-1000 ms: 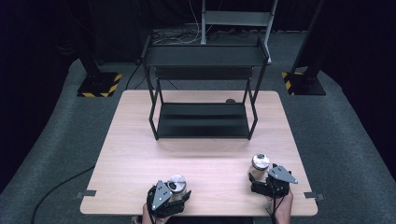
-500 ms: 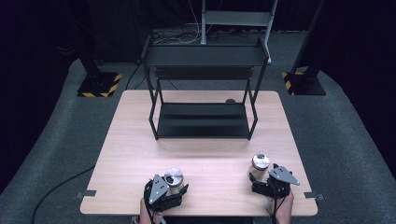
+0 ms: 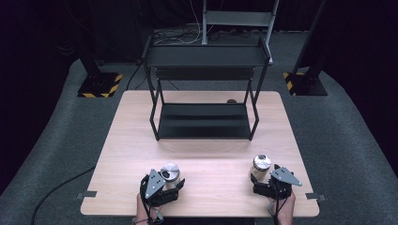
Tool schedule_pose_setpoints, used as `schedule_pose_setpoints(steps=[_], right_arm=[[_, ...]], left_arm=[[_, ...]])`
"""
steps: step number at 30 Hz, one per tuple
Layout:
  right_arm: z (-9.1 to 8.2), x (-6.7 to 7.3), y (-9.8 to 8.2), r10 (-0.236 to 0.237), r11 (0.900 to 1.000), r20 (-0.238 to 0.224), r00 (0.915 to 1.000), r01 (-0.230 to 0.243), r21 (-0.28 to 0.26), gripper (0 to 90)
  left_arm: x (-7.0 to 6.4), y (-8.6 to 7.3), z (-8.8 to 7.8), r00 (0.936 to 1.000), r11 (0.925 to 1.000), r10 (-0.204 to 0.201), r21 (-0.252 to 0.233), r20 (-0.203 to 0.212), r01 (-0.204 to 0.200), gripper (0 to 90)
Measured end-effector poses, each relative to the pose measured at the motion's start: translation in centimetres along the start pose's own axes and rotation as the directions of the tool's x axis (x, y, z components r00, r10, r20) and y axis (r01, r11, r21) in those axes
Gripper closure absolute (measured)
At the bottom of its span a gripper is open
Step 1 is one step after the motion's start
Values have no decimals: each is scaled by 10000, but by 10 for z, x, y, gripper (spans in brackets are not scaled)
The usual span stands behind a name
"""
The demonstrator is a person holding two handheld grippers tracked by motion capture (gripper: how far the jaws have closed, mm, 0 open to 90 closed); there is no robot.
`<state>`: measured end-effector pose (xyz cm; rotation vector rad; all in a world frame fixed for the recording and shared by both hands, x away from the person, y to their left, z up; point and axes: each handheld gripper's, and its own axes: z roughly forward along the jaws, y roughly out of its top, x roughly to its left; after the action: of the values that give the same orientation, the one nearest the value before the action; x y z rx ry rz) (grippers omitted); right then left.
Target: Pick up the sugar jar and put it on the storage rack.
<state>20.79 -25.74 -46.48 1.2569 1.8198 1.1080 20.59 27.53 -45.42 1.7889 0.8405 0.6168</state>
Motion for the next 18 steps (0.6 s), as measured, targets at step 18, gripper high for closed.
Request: schedule_pose_setpoints(steps=[18], right_arm=[[0, -2, 0, 37, 10000, -62, 10000, -37, 5, 0]], left_arm=[[19, 11, 7, 9999, 9999, -34, -134, -112, 33, 300]])
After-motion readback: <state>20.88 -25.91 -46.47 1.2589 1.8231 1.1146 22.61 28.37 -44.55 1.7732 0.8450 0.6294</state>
